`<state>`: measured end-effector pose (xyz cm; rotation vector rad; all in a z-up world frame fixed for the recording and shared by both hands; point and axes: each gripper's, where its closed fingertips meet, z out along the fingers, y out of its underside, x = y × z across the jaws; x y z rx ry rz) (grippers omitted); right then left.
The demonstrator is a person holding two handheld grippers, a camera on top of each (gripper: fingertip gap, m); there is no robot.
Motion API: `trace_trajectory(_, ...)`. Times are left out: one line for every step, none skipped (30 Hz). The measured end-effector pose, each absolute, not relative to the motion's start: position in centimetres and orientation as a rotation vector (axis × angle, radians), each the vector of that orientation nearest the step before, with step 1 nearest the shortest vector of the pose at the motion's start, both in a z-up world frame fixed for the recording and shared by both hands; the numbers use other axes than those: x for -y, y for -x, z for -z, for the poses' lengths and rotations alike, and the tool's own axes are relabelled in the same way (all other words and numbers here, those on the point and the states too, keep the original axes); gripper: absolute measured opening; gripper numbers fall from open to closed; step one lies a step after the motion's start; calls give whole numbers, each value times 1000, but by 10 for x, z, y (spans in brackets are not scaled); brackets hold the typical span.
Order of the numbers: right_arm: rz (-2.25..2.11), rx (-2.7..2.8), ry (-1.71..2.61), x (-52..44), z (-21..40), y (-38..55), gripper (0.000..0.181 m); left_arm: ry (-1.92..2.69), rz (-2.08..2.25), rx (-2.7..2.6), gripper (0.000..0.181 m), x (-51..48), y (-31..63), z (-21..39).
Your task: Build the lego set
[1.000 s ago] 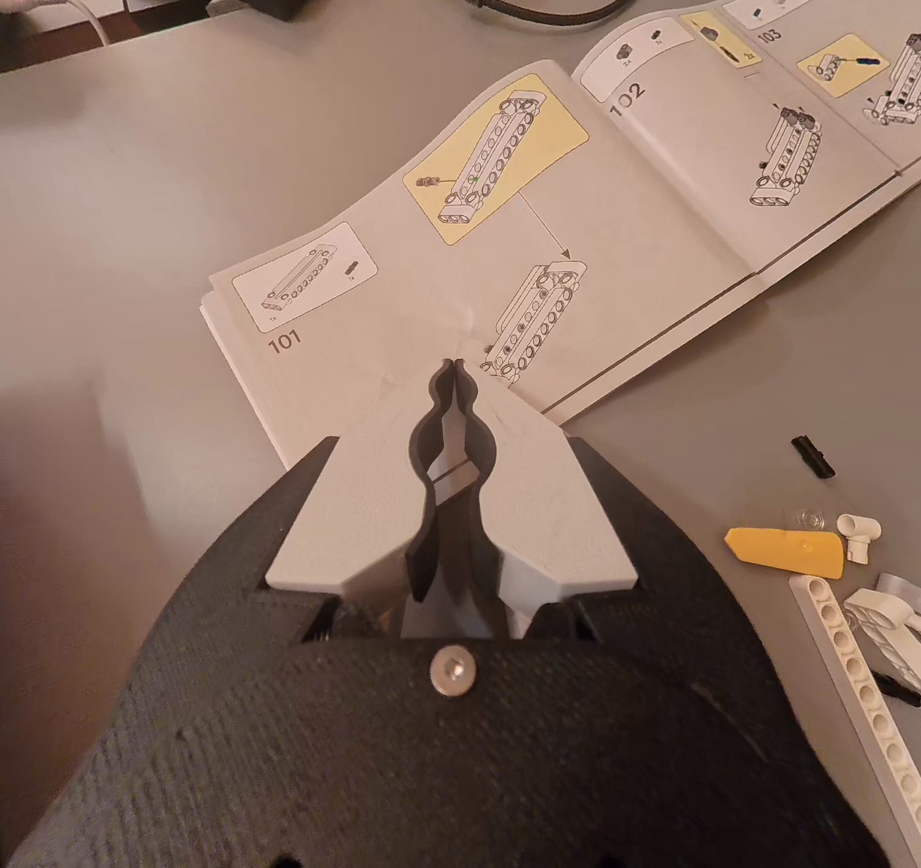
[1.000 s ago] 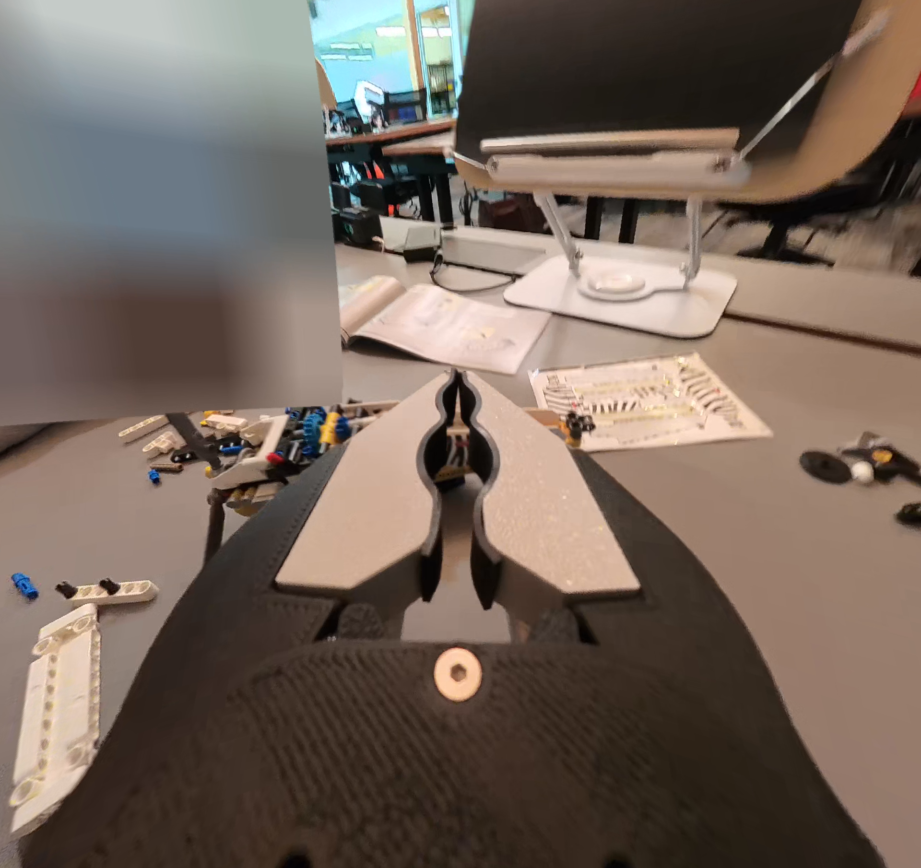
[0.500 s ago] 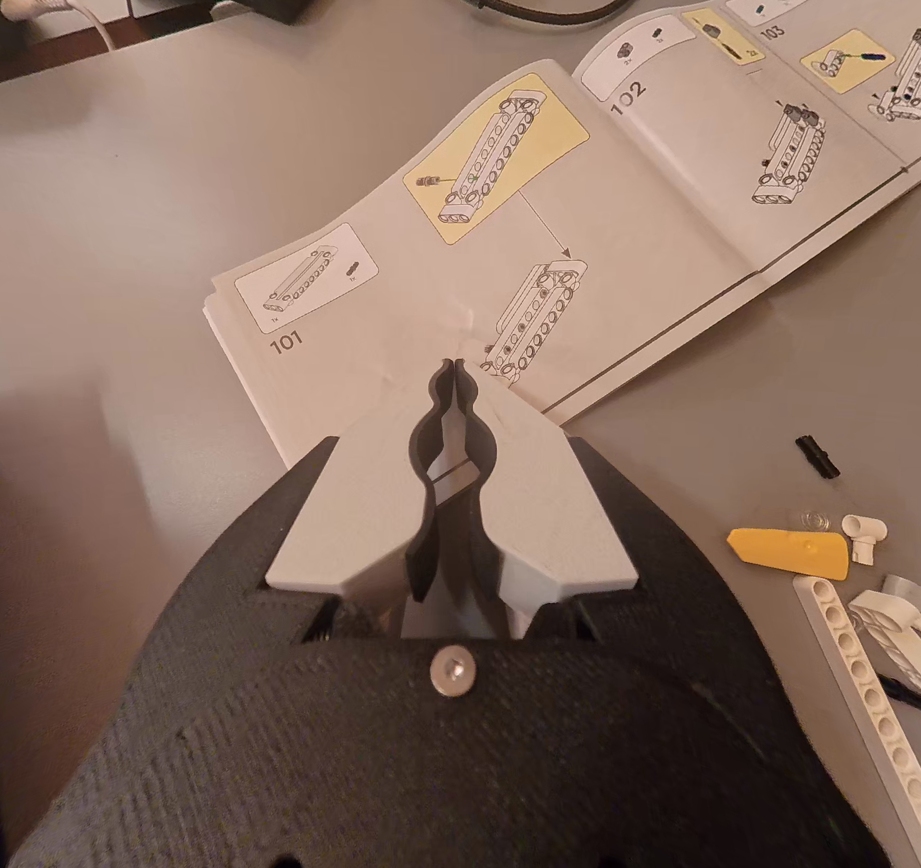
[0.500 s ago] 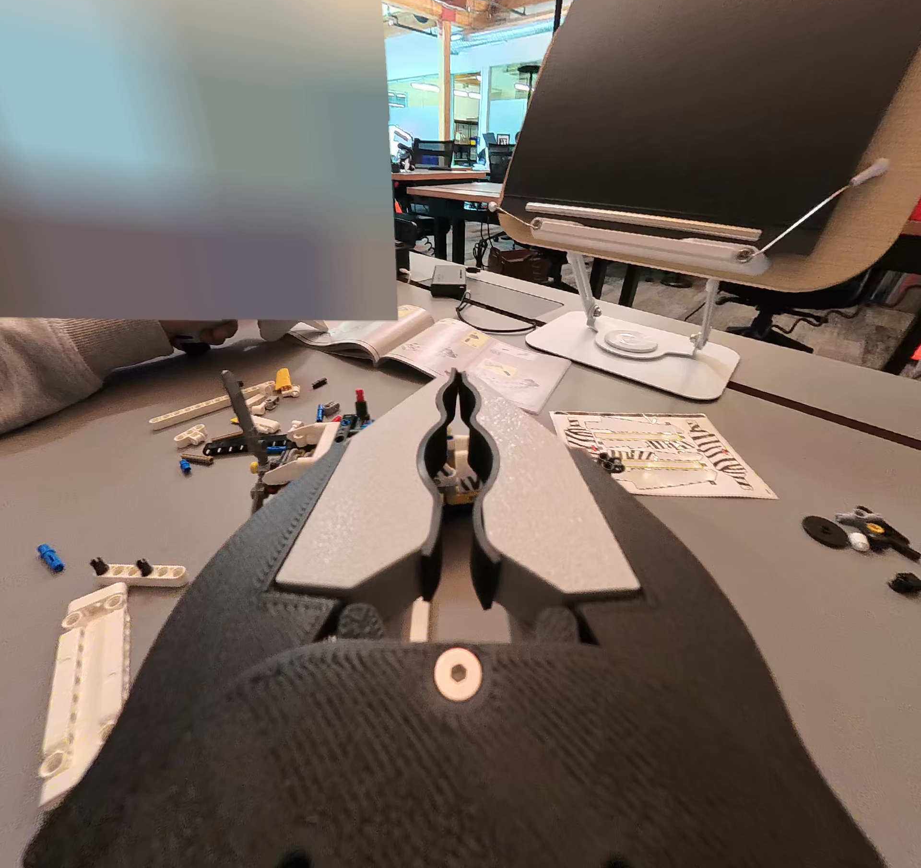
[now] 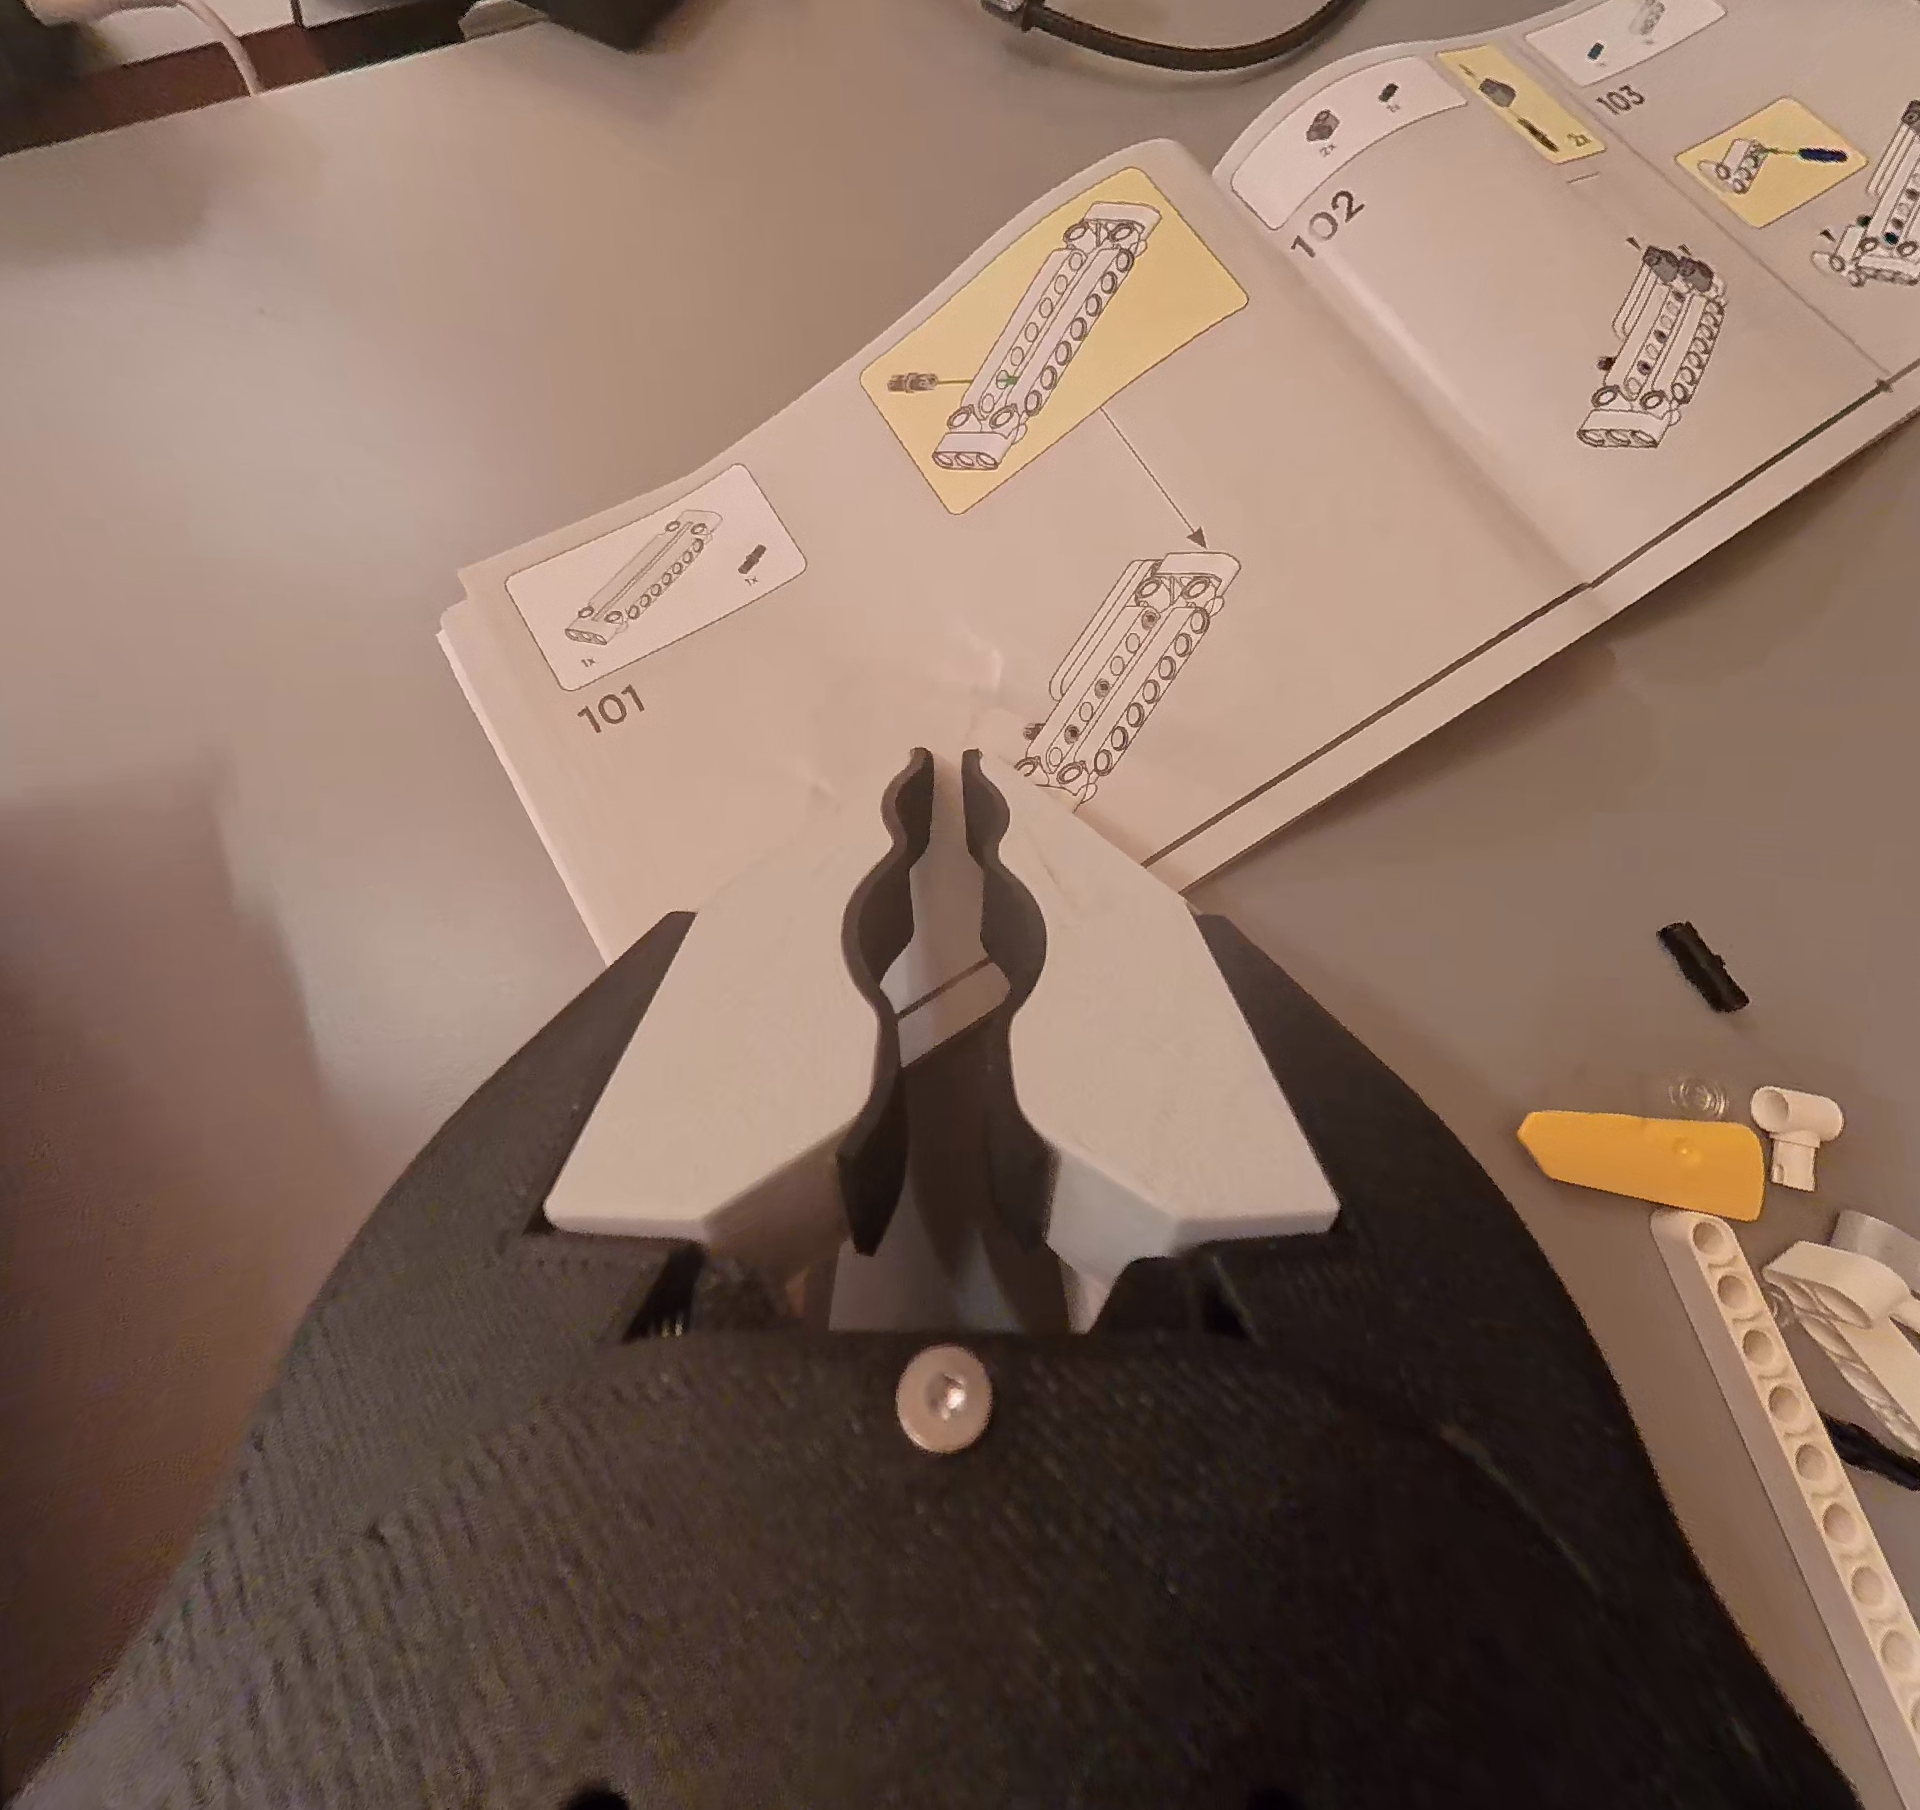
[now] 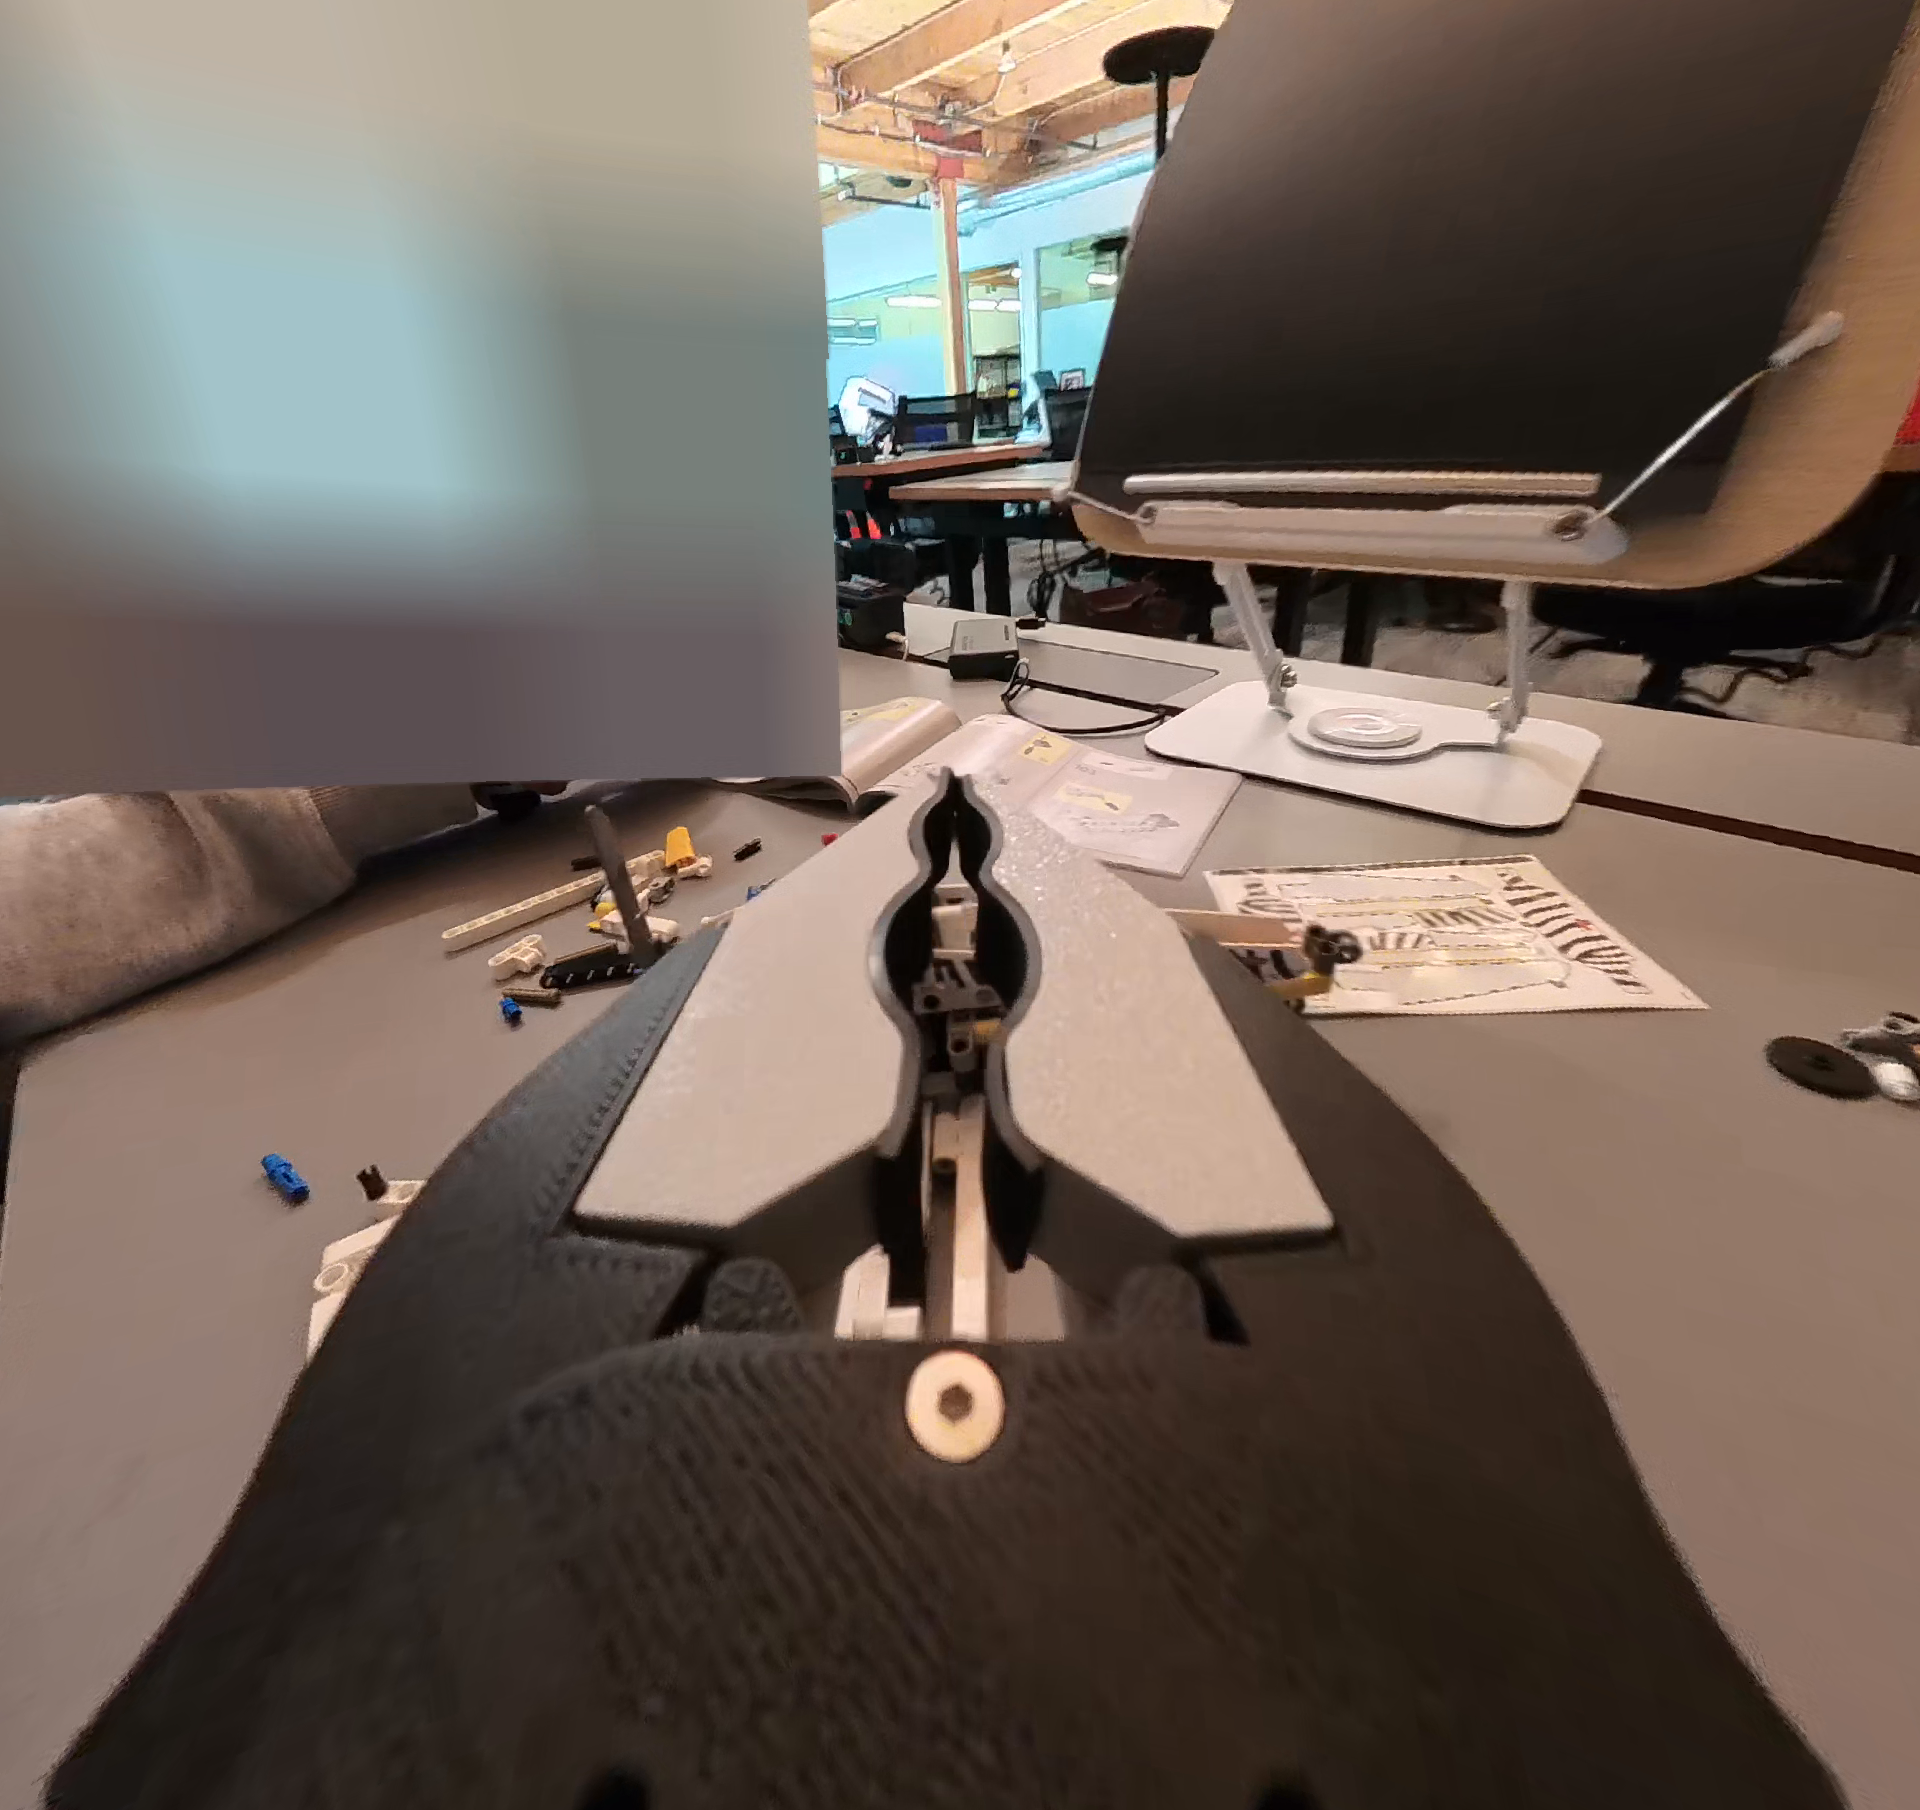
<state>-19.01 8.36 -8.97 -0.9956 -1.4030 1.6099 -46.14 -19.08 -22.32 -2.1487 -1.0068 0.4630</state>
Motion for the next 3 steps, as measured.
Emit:
trace_trajectory(-1616,1378,1001,-88,89,188,0,2147,-460,1008,6,191,461,223)
trace_trajectory(-1640,1353,1009,-92,87,186,0,2143,-454,1011,6,191,462,223)
trace_trajectory(-1682,1326,1018,-96,84,184,0,2140,-445,1014,6,191,461,223)
